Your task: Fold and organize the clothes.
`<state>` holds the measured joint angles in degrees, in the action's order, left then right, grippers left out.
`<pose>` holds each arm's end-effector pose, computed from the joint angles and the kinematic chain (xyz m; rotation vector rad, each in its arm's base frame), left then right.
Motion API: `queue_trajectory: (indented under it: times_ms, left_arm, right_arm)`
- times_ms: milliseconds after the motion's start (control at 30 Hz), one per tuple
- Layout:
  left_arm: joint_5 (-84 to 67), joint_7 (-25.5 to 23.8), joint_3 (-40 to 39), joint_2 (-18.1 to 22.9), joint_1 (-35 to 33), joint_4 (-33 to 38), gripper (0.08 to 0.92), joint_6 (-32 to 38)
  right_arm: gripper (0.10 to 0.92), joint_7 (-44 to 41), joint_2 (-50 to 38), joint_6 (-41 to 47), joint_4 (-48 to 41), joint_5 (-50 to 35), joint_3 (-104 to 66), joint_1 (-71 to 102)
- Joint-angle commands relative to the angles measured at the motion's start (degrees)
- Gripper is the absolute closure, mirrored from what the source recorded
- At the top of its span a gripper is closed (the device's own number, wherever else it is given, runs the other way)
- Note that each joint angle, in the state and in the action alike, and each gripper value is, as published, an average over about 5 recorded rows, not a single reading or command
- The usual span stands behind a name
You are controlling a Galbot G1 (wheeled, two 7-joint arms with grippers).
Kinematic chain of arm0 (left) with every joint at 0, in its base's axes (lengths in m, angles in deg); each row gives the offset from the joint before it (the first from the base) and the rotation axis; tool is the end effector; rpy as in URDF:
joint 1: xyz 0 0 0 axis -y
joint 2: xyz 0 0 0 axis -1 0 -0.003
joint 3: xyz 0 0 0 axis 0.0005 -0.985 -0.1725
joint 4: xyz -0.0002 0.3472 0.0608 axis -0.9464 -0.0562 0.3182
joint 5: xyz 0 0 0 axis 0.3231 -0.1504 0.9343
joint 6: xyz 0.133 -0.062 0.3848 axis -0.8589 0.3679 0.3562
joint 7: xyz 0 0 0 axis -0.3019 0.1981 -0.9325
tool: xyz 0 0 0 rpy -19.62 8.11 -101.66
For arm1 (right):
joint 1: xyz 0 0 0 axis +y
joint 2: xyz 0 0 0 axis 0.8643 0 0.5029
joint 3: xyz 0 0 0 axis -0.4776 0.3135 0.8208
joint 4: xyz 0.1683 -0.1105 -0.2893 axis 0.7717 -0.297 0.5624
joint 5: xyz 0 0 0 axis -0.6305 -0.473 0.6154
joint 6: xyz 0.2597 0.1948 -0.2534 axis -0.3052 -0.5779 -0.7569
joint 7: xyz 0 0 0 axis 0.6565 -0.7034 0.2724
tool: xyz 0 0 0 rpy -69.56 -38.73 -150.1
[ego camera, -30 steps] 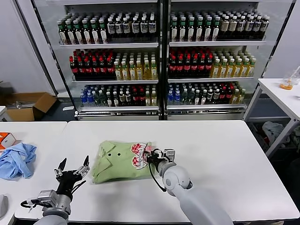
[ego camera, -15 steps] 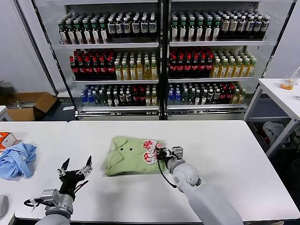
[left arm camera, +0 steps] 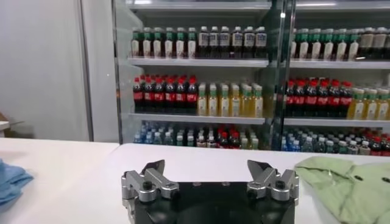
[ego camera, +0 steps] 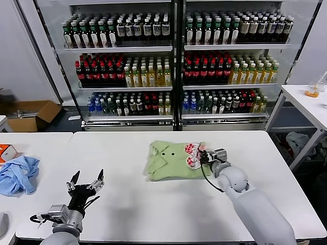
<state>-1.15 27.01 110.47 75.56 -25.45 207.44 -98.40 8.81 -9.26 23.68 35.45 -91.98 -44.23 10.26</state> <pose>0.2683 0.0735 -0.2818 0.0760 -2.9534 0.0390 0.4903 -0.0138 -0.2864 0.3361 -2.6526 0.1928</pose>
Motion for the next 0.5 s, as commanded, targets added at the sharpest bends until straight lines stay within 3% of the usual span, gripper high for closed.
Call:
queue_trajectory:
  times_ms: [33, 167, 500]
  left_arm:
    - [0.8, -0.3, -0.6, -0.2, -0.1, 0.4, 0.177, 0.3]
    - [1.0, -0.5, -1.1, -0.3, -0.4, 1.1, 0.177, 0.5]
    - [2.0, -2.1, -2.1, 0.9, -2.2, 3.3, 0.177, 0.7]
  right_arm:
    - [0.827, -0.1, -4.5, -15.0, 8.4, 12.8, -6.2, 8.1]
    - [0.715, 2.9, -5.4, -20.3, 15.4, 15.1, -10.3, 17.8]
    - [0.429, 3.2, -5.2, -23.0, 32.3, 12.0, -26.0, 39.7]
